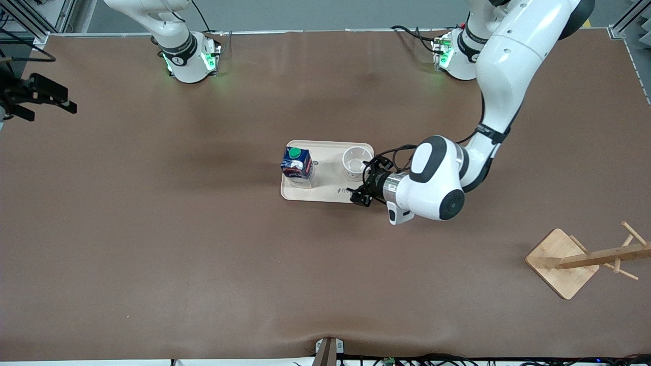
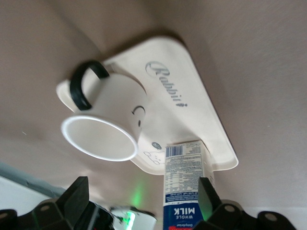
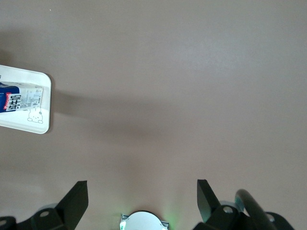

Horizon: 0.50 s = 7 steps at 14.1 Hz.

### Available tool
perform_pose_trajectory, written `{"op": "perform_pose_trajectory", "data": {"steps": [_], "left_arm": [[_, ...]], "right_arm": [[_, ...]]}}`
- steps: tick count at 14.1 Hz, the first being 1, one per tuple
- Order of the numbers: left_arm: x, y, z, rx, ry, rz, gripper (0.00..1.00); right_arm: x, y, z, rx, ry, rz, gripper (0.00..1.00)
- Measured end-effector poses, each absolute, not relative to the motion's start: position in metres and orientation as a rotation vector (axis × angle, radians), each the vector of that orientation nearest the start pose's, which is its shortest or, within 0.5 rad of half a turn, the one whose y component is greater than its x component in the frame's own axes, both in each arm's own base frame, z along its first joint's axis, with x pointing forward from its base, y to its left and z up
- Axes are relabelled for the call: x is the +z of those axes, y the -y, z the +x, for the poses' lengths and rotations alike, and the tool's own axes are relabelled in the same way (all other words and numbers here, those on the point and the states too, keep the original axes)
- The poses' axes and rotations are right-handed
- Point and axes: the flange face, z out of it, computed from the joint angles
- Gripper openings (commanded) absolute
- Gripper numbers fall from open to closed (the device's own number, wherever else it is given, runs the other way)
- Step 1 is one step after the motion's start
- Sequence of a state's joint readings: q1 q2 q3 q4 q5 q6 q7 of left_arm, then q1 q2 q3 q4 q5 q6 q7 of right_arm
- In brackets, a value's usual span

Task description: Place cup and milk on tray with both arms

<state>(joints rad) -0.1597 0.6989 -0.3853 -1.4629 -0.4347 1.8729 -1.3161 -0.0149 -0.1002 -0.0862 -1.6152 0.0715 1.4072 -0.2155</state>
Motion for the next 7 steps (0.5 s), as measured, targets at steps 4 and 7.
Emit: {"op": "perform_pose_trajectory", "data": {"steps": [4, 7], "left_arm": [[0.352, 0.297, 0.633, 0.815, 1.437, -2.871, 1.0], [0.391, 0.248, 0.652, 0.649, 1.367, -2.988, 1.0]], "right_arm": [[0.646, 0.059, 0.498, 0.156, 0.159, -3.034, 1.0], [0.645, 0.058, 0.499, 0.161, 0.147, -3.035, 1.0]]}}
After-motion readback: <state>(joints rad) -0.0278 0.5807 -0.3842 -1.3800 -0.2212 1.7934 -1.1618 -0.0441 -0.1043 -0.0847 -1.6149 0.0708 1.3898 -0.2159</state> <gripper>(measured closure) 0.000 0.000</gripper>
